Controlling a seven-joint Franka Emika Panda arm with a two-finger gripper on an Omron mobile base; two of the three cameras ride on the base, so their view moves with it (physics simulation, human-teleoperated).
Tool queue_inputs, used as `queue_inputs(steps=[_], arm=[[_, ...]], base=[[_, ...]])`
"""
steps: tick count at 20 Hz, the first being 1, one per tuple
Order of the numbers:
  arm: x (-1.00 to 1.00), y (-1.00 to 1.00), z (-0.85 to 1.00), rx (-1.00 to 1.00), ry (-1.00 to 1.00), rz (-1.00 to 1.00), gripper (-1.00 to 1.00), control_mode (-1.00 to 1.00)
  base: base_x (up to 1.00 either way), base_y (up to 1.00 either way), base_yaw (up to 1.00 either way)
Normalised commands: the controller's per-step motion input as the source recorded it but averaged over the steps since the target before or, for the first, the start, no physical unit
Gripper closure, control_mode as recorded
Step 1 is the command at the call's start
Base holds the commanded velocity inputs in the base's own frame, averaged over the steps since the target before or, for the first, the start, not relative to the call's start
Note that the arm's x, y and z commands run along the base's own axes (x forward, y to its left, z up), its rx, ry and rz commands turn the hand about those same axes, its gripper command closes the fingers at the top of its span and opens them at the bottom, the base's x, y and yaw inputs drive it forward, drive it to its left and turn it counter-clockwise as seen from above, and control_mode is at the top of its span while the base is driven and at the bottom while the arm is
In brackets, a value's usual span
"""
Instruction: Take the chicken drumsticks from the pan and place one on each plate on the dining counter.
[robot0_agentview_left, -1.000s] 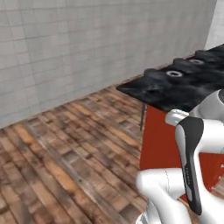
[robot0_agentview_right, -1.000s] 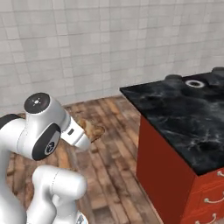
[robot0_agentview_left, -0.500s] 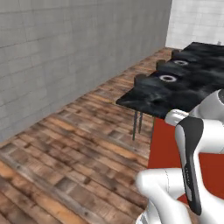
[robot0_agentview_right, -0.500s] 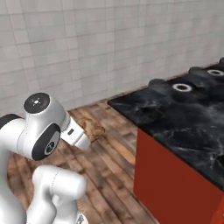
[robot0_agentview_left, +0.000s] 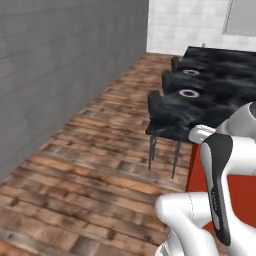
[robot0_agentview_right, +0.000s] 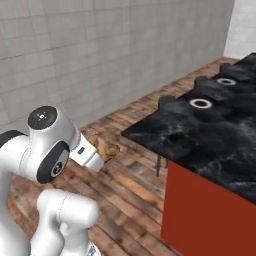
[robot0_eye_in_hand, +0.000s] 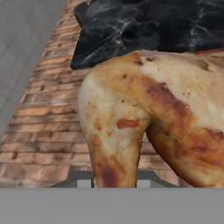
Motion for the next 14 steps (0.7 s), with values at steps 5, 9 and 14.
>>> queue_inputs(steps=[5,9,14], arm=[[0.0,0.0,0.0,0.0,0.0,0.0,1.0,1.0],[0.0,0.0,0.0,0.0,0.0,0.0,1.0,1.0],[0.0,0.0,0.0,0.0,0.0,0.0,1.0,1.0]], base=[[0.91,1.0,-0.53],[0.94,1.0,-0.56],[0.99,1.0,-0.57]])
